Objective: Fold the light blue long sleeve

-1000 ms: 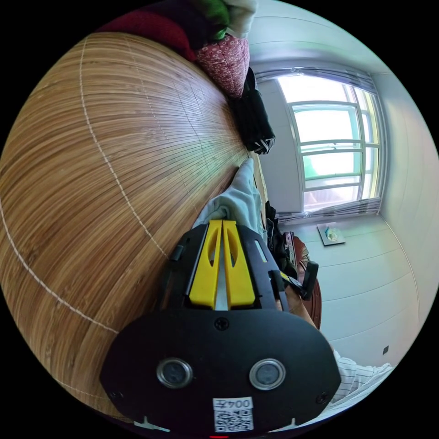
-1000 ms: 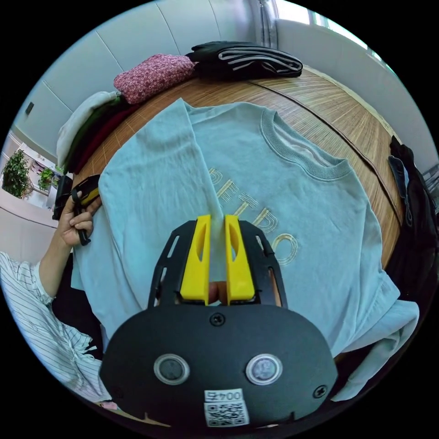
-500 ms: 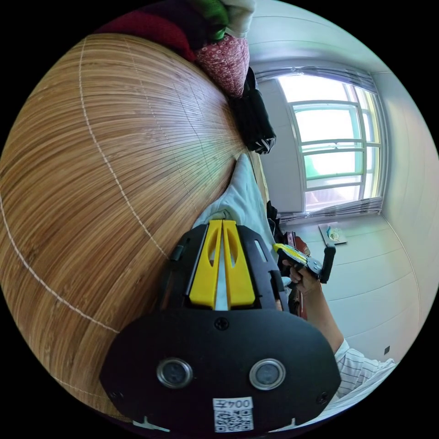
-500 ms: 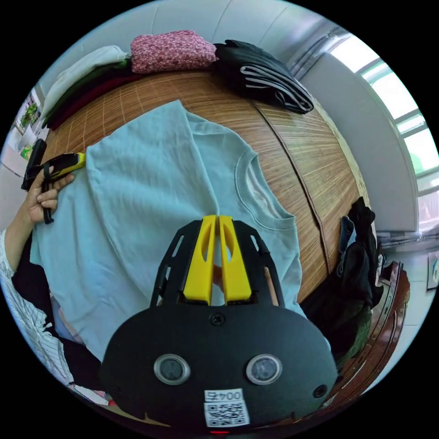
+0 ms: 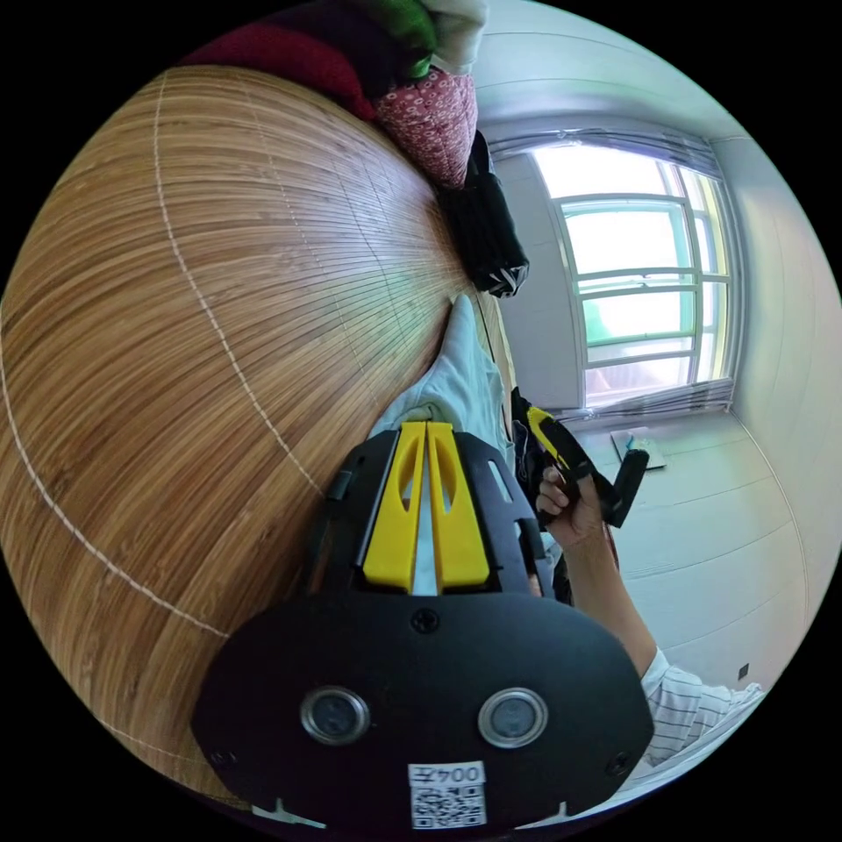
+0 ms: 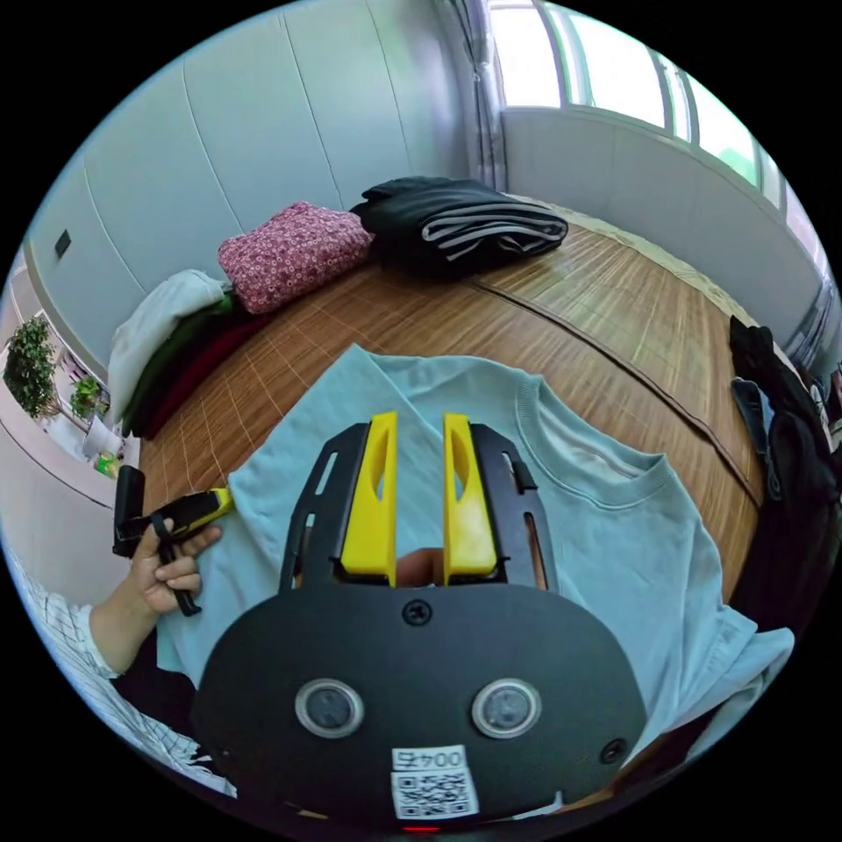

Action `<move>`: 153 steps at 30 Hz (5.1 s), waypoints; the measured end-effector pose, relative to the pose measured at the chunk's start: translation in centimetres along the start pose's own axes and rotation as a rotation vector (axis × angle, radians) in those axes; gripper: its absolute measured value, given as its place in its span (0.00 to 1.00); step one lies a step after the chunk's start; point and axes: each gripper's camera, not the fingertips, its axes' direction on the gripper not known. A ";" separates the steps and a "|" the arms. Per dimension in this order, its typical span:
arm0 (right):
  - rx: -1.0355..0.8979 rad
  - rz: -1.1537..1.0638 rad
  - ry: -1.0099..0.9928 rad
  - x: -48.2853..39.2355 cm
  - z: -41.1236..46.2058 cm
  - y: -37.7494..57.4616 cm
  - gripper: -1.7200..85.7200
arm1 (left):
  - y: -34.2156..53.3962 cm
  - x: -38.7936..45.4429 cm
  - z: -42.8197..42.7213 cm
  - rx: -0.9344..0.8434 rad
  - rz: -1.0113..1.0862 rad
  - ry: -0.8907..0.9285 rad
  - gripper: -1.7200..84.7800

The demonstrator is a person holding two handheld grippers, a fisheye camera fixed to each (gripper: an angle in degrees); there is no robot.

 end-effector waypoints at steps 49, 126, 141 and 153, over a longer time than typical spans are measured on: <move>-0.093 0.304 -0.044 2.3 -15.8 35.2 0.02 | 0.0 -0.3 2.9 0.030 0.051 -0.080 0.02; 0.779 1.570 -0.179 36.6 -48.9 54.7 0.22 | -2.0 -0.9 5.3 0.038 0.072 -0.082 0.02; 0.713 1.250 0.380 29.9 -60.2 39.9 0.07 | -0.1 -4.5 4.5 0.034 0.071 -0.077 0.02; 0.520 0.299 0.517 7.0 -62.9 14.2 0.07 | 2.3 -7.6 2.1 0.090 0.221 0.170 0.02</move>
